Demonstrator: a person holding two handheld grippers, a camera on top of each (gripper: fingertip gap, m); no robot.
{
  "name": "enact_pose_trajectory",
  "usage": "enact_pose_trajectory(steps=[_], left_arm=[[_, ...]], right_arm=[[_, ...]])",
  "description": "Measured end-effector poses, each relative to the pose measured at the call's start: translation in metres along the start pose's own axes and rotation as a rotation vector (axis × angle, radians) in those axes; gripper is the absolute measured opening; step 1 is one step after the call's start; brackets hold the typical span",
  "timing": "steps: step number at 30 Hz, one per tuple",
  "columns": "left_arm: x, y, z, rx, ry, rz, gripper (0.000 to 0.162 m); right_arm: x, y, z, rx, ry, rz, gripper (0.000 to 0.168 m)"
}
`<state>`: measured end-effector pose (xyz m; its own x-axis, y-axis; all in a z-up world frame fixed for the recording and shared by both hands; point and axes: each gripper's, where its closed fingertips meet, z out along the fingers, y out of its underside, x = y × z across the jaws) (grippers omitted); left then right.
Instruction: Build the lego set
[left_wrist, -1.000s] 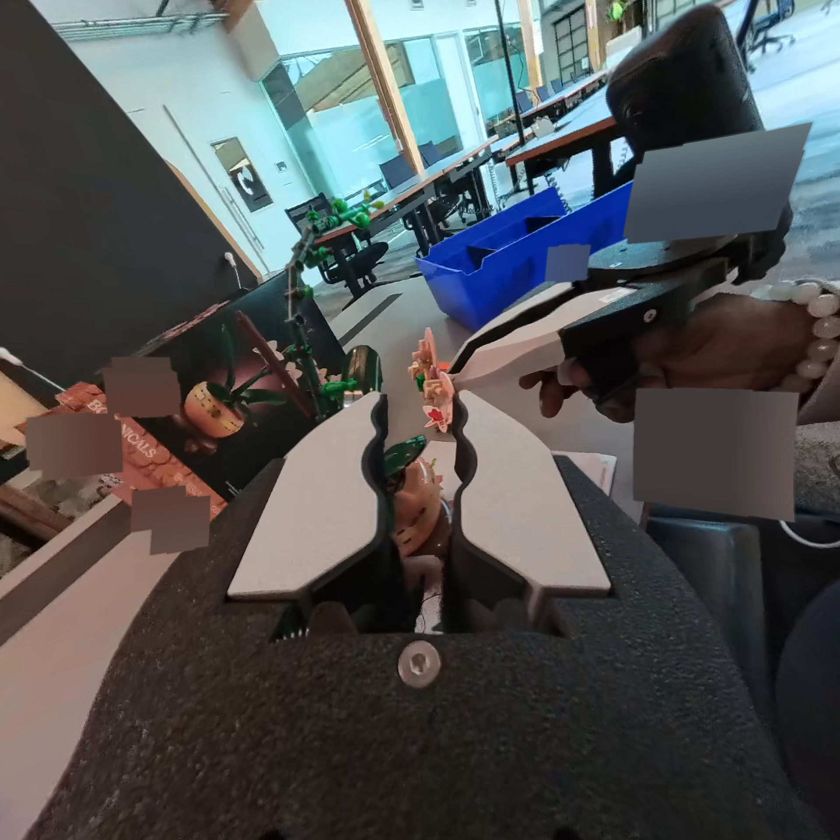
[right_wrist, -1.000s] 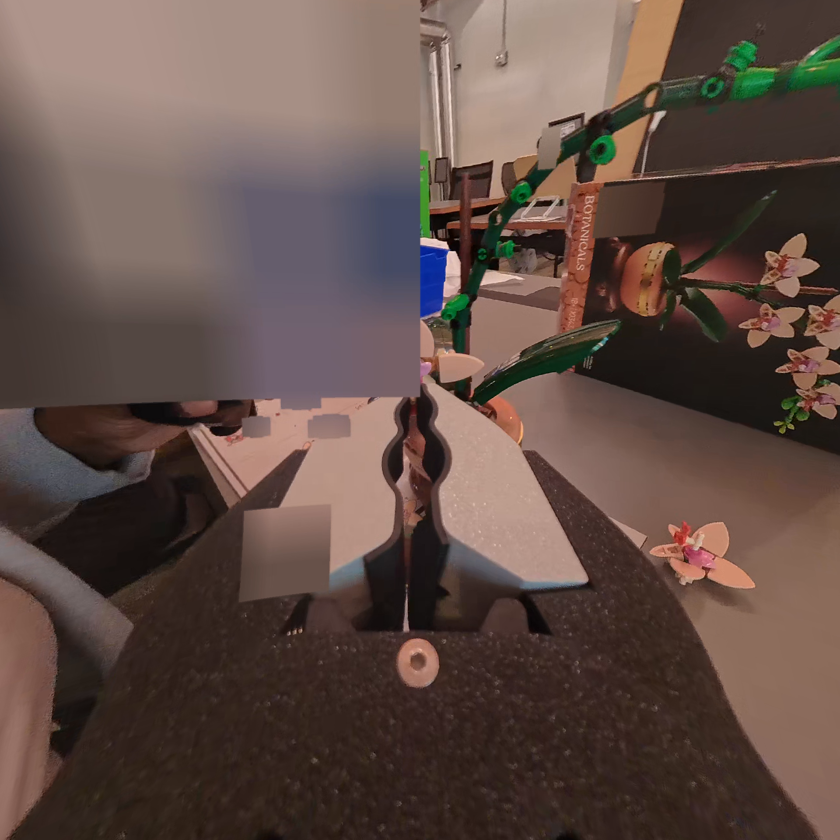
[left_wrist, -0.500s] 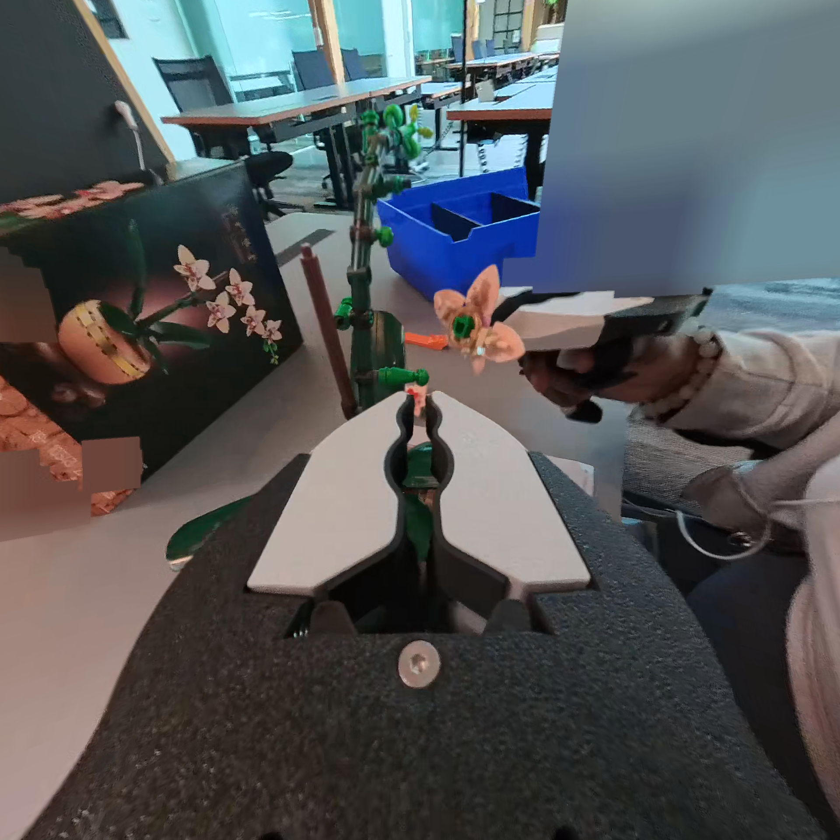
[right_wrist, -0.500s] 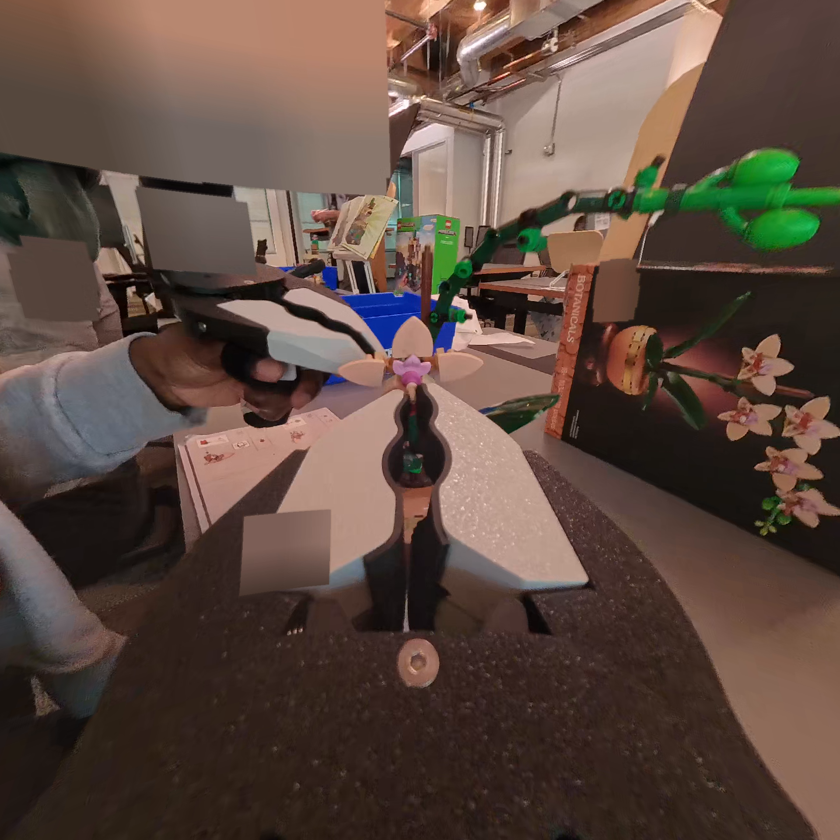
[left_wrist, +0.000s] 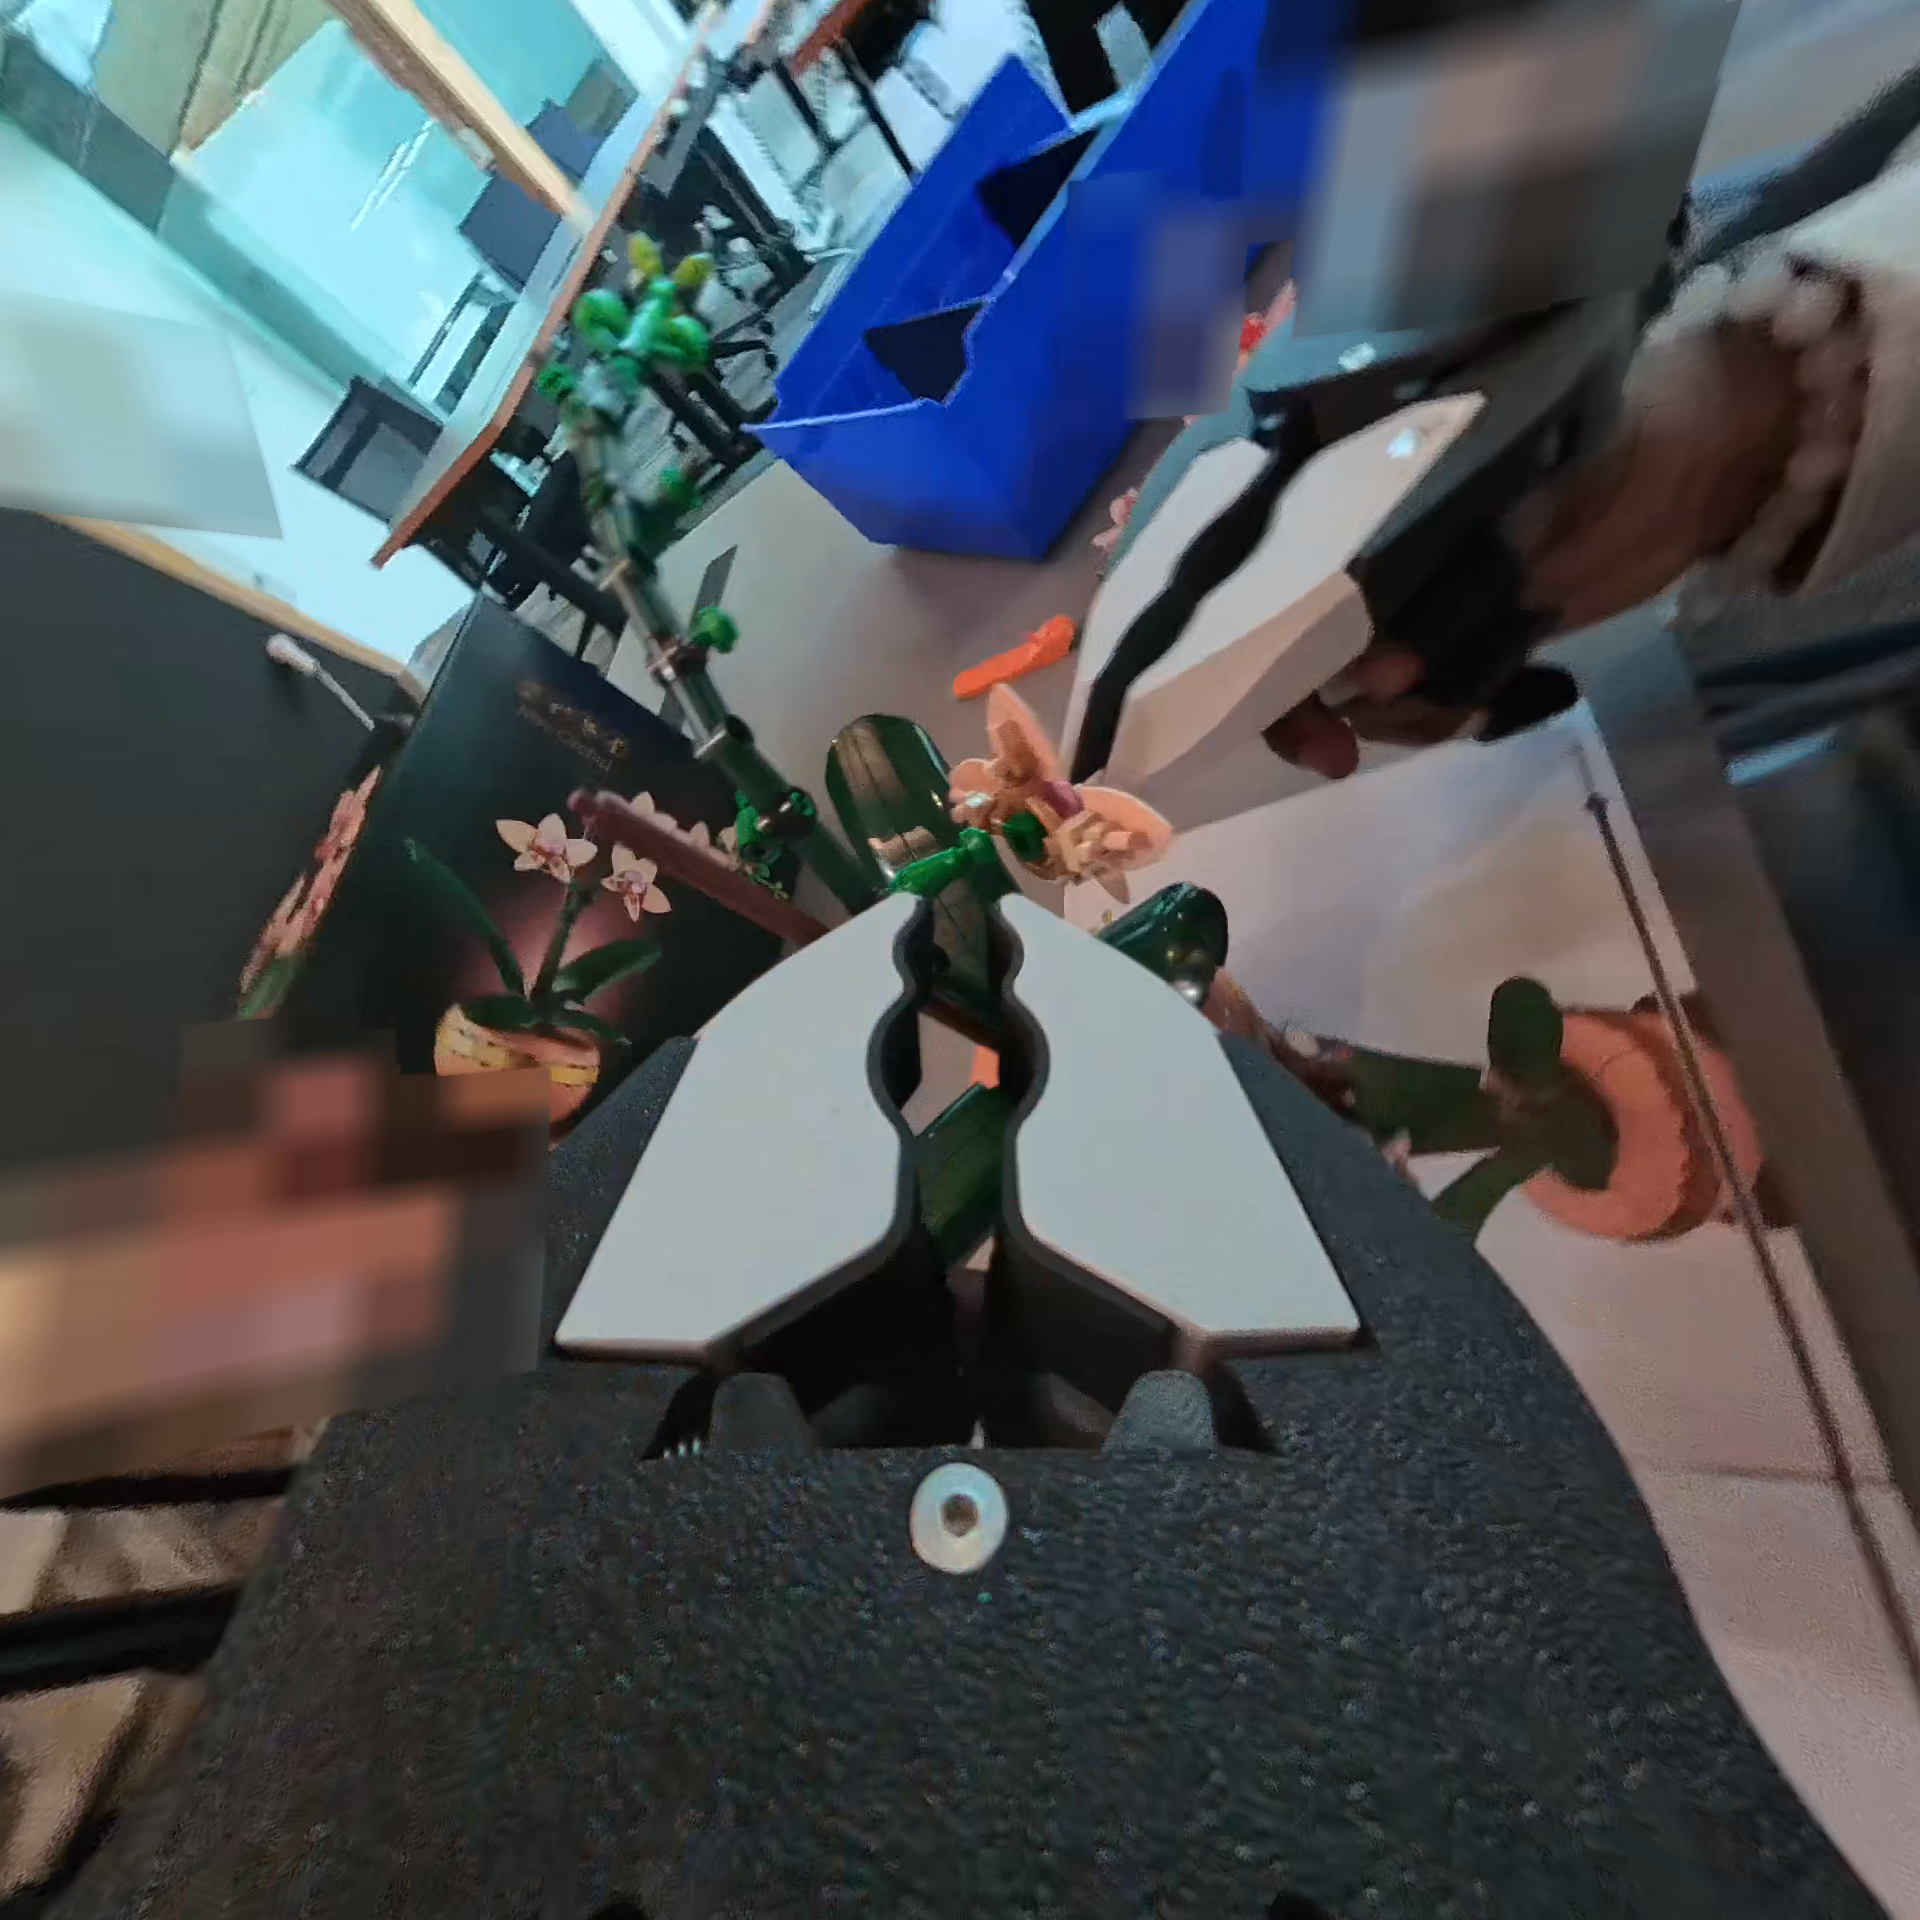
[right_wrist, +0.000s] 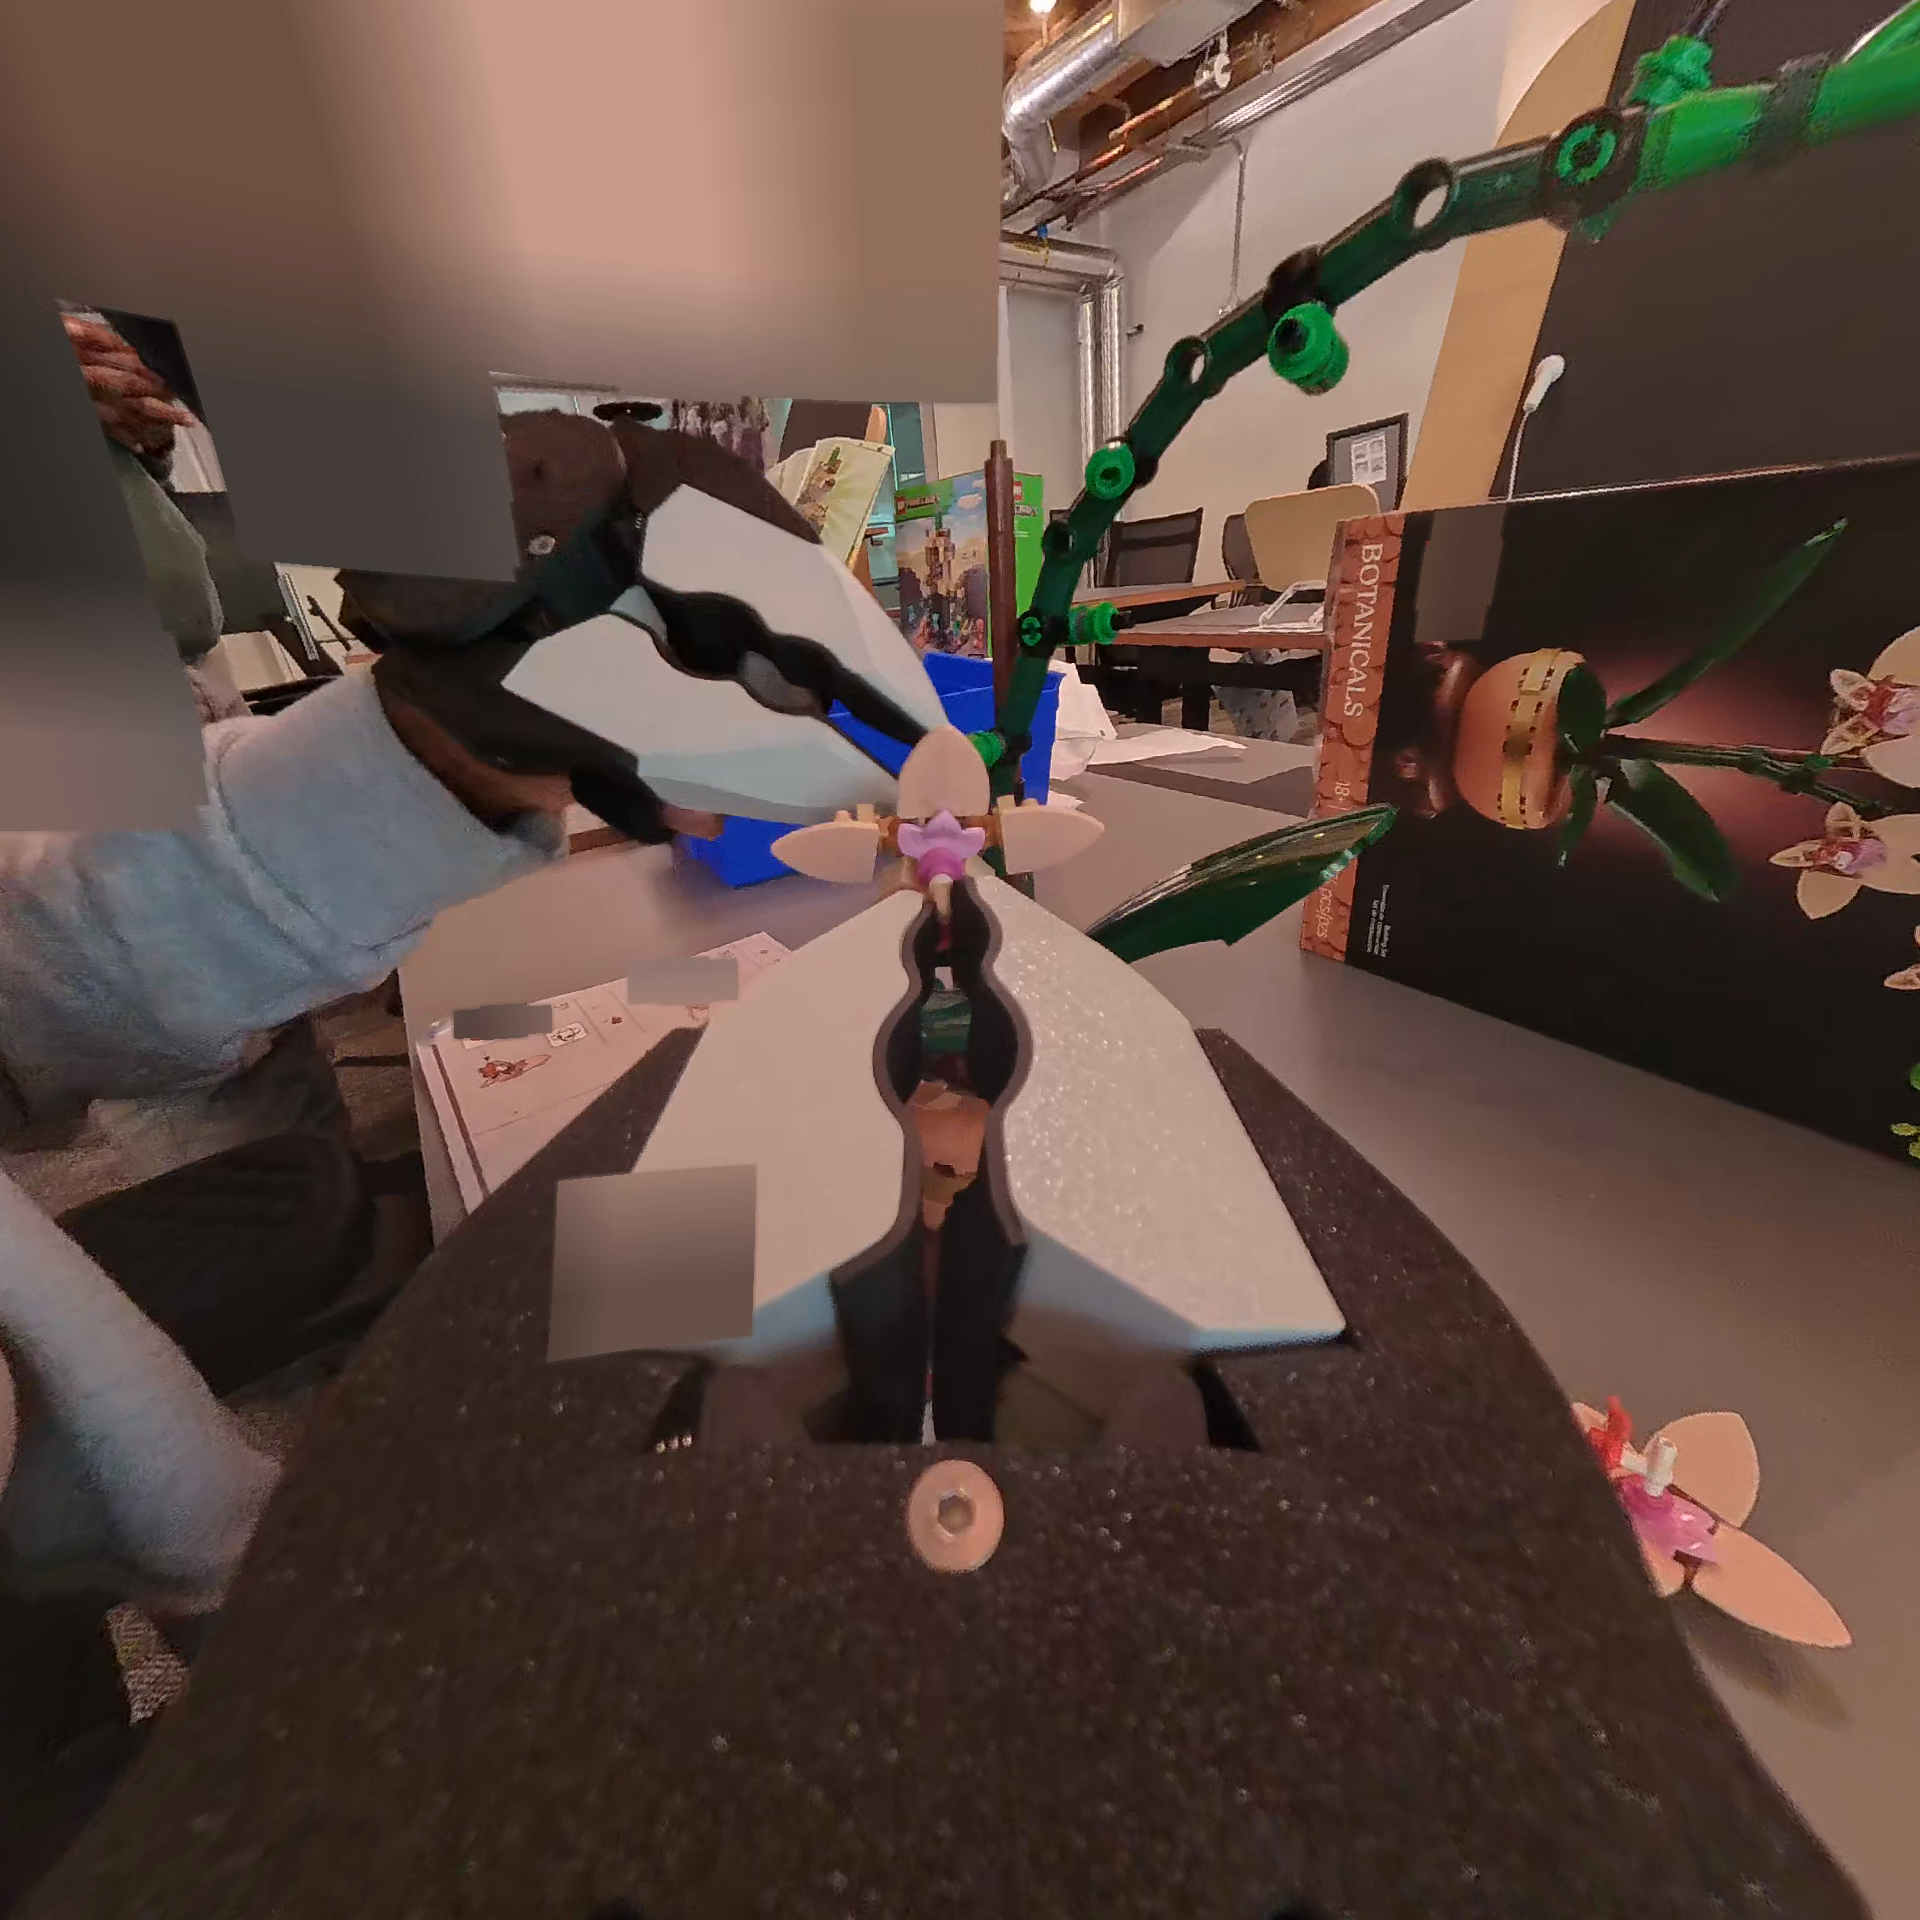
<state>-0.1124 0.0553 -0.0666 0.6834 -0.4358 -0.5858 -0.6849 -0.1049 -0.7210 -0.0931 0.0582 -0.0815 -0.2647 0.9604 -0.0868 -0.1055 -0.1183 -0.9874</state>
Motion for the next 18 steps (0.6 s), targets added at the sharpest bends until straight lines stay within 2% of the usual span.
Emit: enact_pose_trajectory(steps=[6,18], left_arm=[[0.0022,-0.0007,0.0038,-0.043,0.062,0.300,0.012],[-0.0026,-0.0016,0.0100,-0.091,0.127,0.593,0.013]], right_arm=[[0.0008,-0.0028,0.0011,0.020,0.002,0.018,0.002],[-0.0010,-0.0040,0.0037,0.048,0.009,0.044,0.002]])
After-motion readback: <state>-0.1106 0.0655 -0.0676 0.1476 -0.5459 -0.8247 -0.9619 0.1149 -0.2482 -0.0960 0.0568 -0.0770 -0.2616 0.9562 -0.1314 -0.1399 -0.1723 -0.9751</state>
